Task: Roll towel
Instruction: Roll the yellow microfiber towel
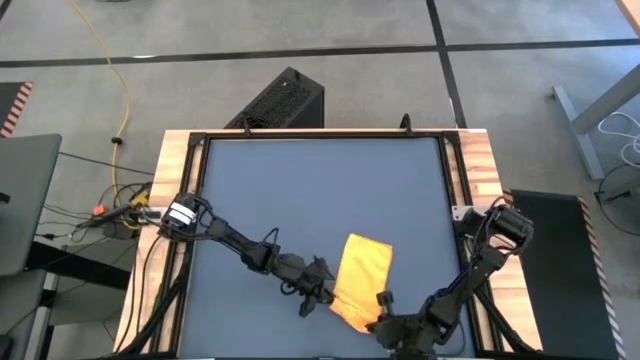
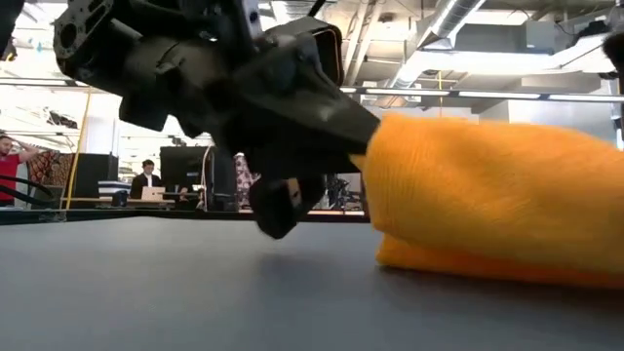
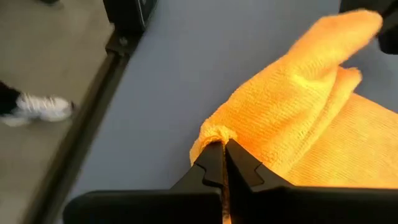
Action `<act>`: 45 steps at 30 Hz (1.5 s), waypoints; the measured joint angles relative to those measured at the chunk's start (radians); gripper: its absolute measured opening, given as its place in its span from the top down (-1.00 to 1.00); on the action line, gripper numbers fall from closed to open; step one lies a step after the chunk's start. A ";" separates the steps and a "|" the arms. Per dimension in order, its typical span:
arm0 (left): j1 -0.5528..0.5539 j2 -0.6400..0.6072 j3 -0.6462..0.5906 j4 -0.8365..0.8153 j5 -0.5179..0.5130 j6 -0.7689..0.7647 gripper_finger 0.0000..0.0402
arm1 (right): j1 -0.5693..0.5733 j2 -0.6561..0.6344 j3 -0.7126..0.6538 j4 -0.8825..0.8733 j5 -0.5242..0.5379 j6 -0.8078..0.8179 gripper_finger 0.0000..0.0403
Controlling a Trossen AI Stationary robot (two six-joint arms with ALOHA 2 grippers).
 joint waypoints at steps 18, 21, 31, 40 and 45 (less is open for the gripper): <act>-0.060 0.005 0.043 -0.168 0.022 -0.272 1.00 | 0.106 0.033 0.001 -0.001 0.120 0.612 0.91; -0.065 0.005 0.044 -0.191 -0.013 -0.316 1.00 | 0.123 0.039 0.001 -0.007 0.150 0.665 0.91; -0.087 0.092 0.118 -0.210 -0.034 -0.447 1.00 | 0.166 0.042 0.000 -0.056 0.240 0.668 0.91; -0.080 0.089 0.130 -0.276 0.079 -0.447 1.00 | 0.175 0.015 0.000 -0.104 0.292 0.546 0.91; -0.088 0.088 0.131 -0.286 0.076 -0.469 1.00 | 0.177 0.011 0.000 -0.124 0.297 0.566 0.91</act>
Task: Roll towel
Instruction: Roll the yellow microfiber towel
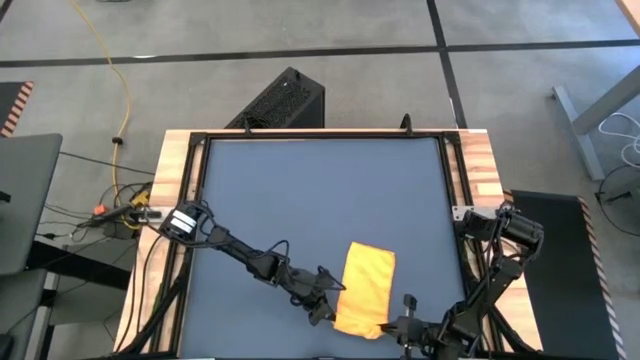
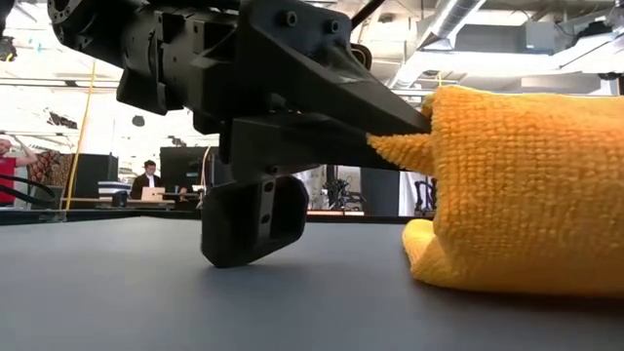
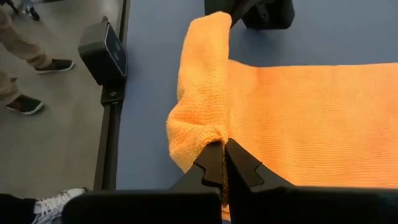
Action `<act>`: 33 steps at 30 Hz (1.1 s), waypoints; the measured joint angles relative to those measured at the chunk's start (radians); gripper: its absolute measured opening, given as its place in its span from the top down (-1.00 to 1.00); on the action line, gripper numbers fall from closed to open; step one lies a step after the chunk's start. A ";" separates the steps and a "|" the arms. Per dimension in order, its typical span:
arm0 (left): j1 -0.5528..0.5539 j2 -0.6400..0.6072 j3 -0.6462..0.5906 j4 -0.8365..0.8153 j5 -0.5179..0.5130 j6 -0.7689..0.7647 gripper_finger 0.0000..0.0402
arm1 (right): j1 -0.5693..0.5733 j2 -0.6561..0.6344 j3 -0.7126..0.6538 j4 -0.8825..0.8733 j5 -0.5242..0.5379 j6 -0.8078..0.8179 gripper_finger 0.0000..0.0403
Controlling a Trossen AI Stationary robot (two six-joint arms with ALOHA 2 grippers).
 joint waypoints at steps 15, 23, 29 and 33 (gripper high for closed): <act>-0.006 -0.003 0.006 -0.052 0.003 0.000 1.00 | 0.010 -0.003 0.000 -0.050 0.117 -0.070 0.91; -0.006 -0.003 0.006 -0.056 0.008 0.001 1.00 | 0.023 -0.009 0.000 -0.076 0.211 -0.158 0.91; -0.006 -0.003 0.006 -0.057 0.007 0.006 1.00 | 0.022 -0.016 0.000 -0.103 0.198 -0.126 0.91; -0.007 -0.003 0.006 -0.058 -0.006 0.005 1.00 | 0.021 -0.016 0.000 -0.141 0.096 0.085 0.91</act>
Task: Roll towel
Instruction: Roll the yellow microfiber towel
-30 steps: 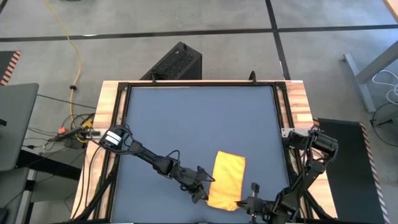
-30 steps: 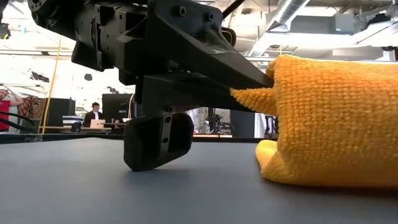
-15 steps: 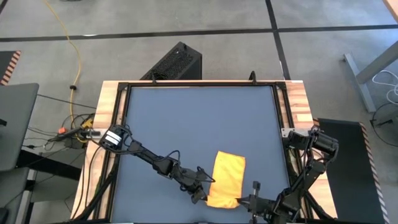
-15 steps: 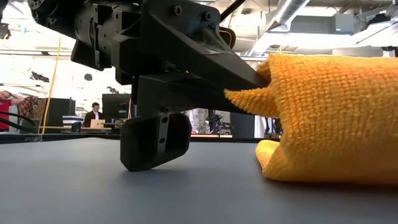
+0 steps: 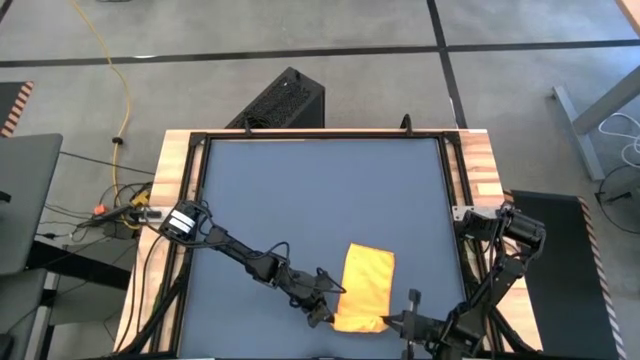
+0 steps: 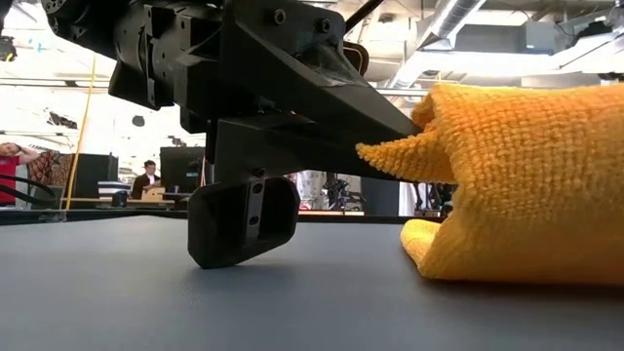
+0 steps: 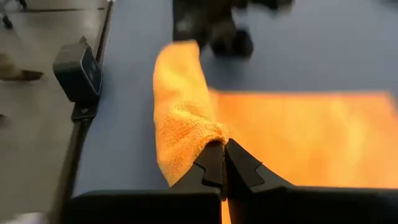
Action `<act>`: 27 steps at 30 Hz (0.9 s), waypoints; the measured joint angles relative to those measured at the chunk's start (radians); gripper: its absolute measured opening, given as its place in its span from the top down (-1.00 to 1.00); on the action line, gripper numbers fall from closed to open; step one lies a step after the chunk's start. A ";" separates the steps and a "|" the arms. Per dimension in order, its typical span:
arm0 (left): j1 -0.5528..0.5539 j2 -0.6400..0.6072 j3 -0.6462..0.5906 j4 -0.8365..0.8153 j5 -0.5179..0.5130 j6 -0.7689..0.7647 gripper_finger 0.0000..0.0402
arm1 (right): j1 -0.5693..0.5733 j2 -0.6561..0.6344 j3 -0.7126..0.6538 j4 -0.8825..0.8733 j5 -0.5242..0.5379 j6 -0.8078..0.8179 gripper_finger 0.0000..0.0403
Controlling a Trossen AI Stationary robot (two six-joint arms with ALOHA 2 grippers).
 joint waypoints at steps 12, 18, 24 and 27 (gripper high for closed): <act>-0.016 0.001 0.040 -0.079 -0.063 0.026 1.00 | 0.009 0.001 0.001 -0.005 -0.206 0.383 0.91; -0.036 0.001 0.045 -0.117 -0.112 0.051 1.00 | 0.031 0.051 -0.001 0.016 -0.298 0.578 0.91; -0.040 0.001 0.045 -0.115 -0.159 0.031 1.00 | 0.043 0.064 0.000 0.025 -0.275 0.644 0.91; -0.040 0.001 0.045 -0.105 -0.166 0.067 1.00 | 0.042 0.064 0.000 0.027 -0.278 0.644 0.91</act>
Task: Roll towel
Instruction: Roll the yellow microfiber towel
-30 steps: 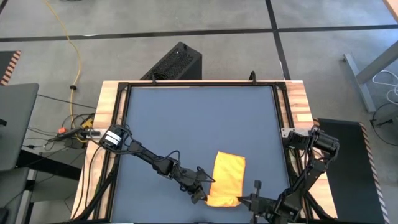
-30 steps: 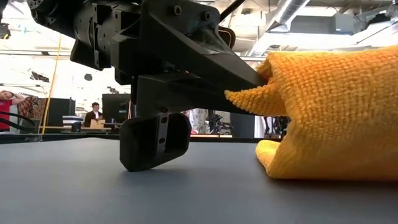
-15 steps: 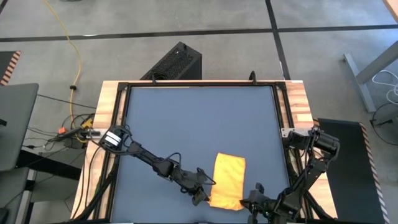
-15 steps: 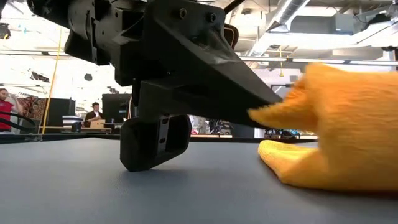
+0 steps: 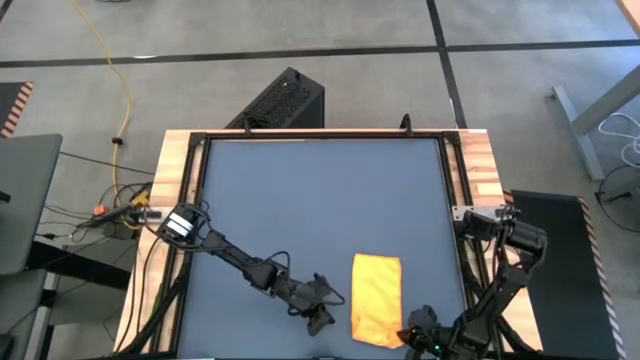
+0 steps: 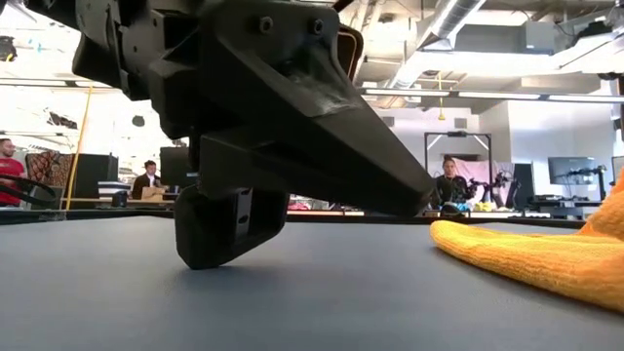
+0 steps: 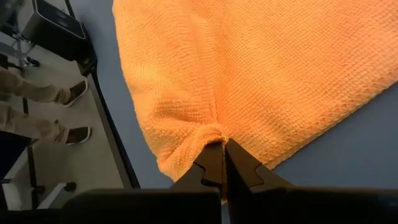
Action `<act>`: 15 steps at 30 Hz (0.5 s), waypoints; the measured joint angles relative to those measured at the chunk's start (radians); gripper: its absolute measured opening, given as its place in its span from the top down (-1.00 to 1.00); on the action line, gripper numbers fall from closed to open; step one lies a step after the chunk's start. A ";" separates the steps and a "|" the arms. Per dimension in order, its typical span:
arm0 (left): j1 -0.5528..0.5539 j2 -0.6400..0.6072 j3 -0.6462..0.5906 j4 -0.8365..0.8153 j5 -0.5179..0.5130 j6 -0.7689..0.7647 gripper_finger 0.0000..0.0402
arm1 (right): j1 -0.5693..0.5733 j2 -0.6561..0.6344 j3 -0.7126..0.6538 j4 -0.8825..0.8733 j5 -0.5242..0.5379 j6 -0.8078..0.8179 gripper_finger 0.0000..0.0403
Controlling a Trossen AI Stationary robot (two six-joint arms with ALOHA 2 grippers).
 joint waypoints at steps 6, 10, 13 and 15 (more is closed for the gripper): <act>0.028 -0.063 -0.016 0.051 -0.054 0.199 1.00 | -0.001 0.000 0.000 0.000 0.000 -0.024 0.90; 0.037 -0.127 0.009 0.107 -0.179 0.630 1.00 | -0.002 0.001 -0.001 0.009 0.000 -0.042 0.90; 0.032 -0.156 0.078 0.079 -0.207 0.821 0.93 | -0.002 0.002 -0.001 0.012 -0.001 -0.043 0.90; 0.030 -0.142 0.118 0.007 -0.185 0.910 0.85 | -0.003 0.002 -0.001 0.015 -0.003 -0.043 0.90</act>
